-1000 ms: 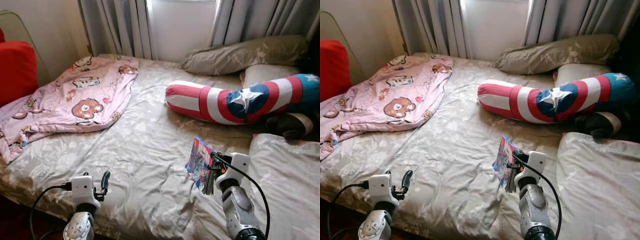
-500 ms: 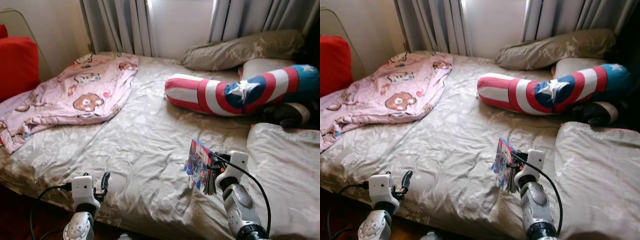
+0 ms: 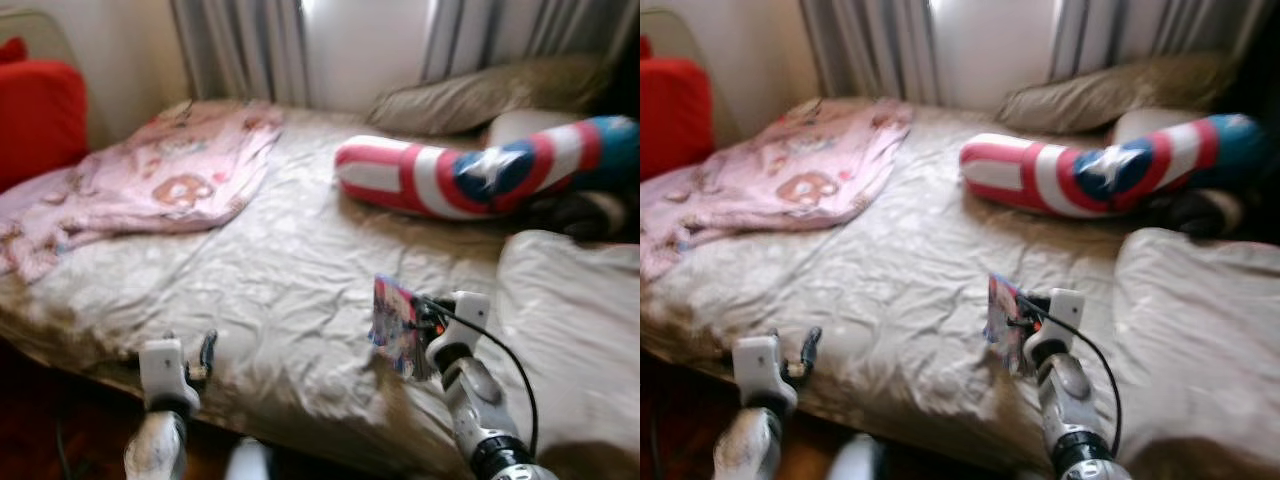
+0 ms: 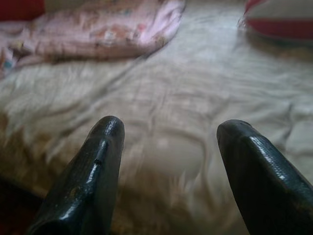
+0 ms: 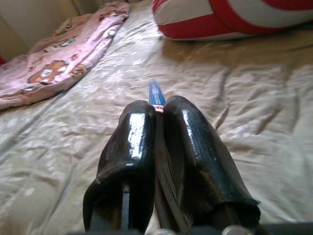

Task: Clean up the room

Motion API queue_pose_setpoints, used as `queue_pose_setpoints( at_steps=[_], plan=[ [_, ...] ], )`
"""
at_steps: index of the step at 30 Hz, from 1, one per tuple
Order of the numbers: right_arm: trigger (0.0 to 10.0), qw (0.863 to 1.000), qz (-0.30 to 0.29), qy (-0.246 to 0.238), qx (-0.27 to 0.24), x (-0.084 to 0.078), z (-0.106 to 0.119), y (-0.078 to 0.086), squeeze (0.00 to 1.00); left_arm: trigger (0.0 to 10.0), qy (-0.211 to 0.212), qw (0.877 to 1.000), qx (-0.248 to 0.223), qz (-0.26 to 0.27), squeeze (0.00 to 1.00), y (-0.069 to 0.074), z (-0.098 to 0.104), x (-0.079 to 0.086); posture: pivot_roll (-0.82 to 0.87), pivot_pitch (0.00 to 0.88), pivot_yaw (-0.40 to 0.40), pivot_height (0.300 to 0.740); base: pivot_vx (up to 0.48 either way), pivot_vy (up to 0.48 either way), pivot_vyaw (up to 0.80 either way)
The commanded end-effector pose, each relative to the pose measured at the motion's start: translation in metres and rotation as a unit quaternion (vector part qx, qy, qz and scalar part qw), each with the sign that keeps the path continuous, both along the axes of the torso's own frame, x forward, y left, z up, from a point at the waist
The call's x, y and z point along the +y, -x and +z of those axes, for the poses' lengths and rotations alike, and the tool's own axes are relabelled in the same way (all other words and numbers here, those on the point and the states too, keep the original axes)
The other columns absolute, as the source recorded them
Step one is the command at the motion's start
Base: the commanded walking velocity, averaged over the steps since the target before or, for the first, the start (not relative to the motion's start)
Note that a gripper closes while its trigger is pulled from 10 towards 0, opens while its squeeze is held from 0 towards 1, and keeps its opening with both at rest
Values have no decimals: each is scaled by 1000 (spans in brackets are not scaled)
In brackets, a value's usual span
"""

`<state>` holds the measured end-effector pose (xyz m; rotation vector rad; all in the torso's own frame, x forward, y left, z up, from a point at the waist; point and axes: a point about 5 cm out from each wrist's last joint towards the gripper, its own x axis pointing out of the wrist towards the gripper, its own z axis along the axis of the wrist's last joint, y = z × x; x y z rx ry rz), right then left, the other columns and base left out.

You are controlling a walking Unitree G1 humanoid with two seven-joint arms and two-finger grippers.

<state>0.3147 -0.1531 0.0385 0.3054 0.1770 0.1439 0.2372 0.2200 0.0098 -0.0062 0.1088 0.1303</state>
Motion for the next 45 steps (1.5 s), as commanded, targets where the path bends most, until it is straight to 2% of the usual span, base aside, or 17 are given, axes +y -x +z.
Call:
queue_pose_setpoints(
  at_steps=[1, 16, 33, 43, 45],
  plan=[
    [10000, 1000, 11, -3, -21, 3, 9, -6, 0, 10000, -1, 1000, -18, 1, 0, -9, 10, 3, 73, 0, 5, 650, 0, 0, 0],
    [10000, 999, 32, -10, -20, 10, 6, -4, 0, 10000, -1, 1000, -20, -8, 0, -10, 12, 1, 78, 0, 11, 650, 0, 0, 0],
    [10000, 999, 35, -10, -23, 11, 8, -5, 0, 10000, -2, 1000, -20, -10, 0, -11, 14, 1, 80, 0, 10, 650, 267, 0, 0],
    [10000, 999, 41, -12, -23, 10, 10, -7, 0, 10000, -3, 1000, -20, -13, 0, -11, 15, 0, 81, 0, 11, 650, 0, 0, 0],
    [10000, 998, 58, -20, -33, 10, 16, -11, 0, 10000, -4, 1000, -21, -14, 0, -11, 15, 1, 81, 0, 14, 650, 0, 0, 0]
  ],
)
